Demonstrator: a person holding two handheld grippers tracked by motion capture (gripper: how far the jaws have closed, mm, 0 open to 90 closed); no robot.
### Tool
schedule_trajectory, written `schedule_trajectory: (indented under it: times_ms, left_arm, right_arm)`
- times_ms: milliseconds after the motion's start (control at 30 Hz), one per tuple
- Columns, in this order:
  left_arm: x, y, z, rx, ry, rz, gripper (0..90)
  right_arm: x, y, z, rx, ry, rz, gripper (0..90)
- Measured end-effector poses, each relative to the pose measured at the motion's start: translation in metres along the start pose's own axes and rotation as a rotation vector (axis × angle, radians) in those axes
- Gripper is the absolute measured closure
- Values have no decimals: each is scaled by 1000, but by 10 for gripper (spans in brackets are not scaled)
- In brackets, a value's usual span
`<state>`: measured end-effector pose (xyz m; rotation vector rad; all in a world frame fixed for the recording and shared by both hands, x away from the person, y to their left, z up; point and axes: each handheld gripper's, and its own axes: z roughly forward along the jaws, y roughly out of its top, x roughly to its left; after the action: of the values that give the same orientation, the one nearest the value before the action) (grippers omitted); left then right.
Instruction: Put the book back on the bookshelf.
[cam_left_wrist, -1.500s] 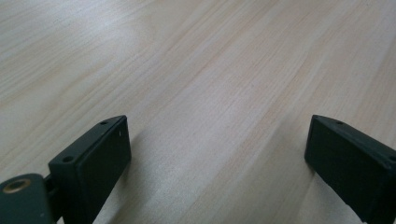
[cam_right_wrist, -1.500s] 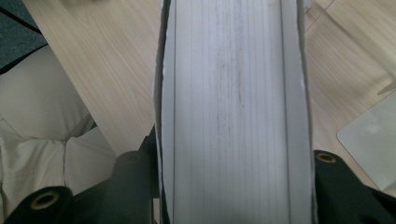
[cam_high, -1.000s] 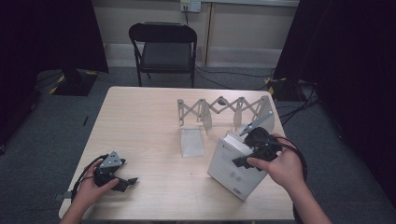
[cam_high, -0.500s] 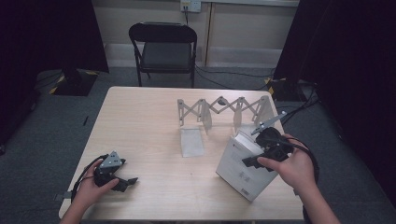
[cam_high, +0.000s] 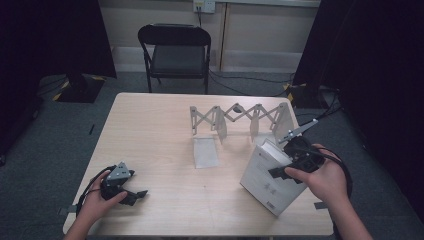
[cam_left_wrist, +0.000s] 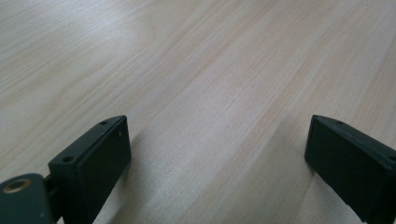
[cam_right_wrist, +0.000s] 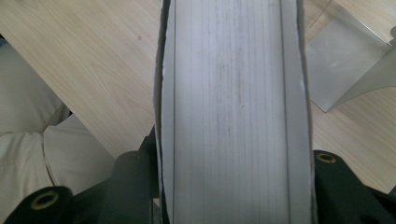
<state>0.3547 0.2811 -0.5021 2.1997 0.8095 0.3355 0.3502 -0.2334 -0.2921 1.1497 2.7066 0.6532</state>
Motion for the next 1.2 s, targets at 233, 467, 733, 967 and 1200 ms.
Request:
schedule_trajectory:
  times_ms: [233, 467, 733, 967, 1200]
  left_arm:
    - [0, 0, 0, 0, 0, 0, 67]
    - [0, 0, 0, 0, 0, 0, 67]
    - [0, 0, 0, 1, 0, 1, 67]
    - [0, 0, 0, 0, 1, 1, 67]
    - [0, 0, 0, 1, 1, 1, 67]
  right_arm:
    - [-6, -5, -2, 7, -11, 27, 538]
    - [-12, -10, -5, 3, -12, 51, 538]
    - [-20, -13, -13, 2, -34, 80, 538]
    - [-29, -14, -15, 8, -38, 127, 538]
    - [-37, -11, -18, 24, -58, 151, 538]
